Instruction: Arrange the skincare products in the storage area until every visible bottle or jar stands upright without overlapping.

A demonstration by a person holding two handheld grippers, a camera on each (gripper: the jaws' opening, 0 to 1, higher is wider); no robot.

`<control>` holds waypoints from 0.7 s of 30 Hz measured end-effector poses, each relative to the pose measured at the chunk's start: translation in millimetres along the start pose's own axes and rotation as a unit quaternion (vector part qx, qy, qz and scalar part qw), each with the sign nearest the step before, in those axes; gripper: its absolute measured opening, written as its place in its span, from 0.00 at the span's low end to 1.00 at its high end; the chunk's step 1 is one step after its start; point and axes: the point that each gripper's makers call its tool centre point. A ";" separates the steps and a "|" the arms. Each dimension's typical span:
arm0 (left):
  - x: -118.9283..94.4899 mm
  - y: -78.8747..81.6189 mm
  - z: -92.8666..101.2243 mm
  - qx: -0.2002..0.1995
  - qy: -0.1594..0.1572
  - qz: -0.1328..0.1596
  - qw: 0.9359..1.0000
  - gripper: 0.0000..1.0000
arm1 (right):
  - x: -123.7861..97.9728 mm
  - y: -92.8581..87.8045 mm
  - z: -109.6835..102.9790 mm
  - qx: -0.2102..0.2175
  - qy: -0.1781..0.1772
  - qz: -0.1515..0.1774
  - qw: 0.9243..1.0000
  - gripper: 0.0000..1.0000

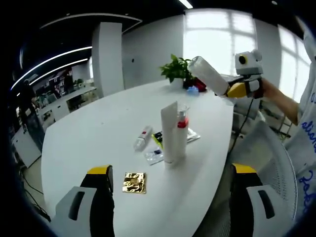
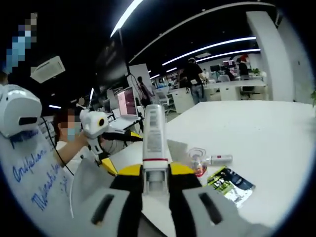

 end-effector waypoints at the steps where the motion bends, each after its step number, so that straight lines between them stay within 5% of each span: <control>1: -0.1 -0.5 0.5 0.000 0.000 0.000 1.000 0.96 | 1.7 -1.8 -1.8 0.001 0.004 -0.003 1.000 0.18; 21: 9.8 -6.7 10.8 0.008 -0.021 -0.014 1.000 0.85 | 38.4 -53.8 -6.1 0.004 0.046 -0.083 0.995 0.18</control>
Point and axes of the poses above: the point that each gripper's makers call its tool centre point, and the gripper's own axes: x roughly forward along the fingers, z roughly to its right, y roughly out of its top
